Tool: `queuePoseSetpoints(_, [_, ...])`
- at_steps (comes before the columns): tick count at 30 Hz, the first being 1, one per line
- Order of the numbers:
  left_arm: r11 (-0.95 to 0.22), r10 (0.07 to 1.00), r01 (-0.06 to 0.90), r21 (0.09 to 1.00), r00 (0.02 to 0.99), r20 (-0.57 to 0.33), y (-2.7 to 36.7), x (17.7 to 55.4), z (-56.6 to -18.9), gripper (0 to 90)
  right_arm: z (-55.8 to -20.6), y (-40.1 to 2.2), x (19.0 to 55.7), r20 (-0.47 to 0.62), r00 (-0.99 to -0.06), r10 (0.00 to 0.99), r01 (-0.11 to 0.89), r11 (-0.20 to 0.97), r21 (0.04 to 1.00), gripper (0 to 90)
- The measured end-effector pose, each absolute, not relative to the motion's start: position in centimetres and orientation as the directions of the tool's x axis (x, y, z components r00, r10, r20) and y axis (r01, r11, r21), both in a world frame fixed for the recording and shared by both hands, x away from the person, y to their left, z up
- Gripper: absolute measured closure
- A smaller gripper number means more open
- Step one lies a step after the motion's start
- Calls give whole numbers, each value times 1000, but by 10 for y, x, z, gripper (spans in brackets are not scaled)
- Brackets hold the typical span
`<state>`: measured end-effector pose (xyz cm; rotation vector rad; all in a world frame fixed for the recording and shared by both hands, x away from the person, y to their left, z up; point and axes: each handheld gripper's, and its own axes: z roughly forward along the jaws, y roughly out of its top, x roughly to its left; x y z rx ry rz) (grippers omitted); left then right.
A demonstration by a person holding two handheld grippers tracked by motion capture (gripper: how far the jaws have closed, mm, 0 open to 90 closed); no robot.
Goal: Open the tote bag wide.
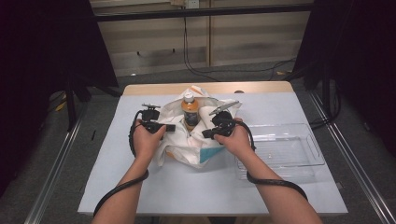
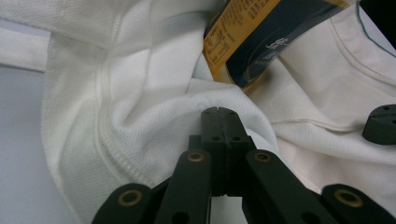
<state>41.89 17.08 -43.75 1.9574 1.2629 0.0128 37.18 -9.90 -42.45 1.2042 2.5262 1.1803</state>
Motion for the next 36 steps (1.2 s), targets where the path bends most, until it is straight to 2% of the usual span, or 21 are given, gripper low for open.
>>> queuePoseSetpoints(18, [-167,784,785,597,473,-402,181,414,-454,900,-434,-104,372,232,-657,717,657,394,643,900])
queuePoseSetpoints(36, [-192,794,794,577,471,-384,190,410,-466,900,-436,-106,372,231,-652,722,663,396,635,900])
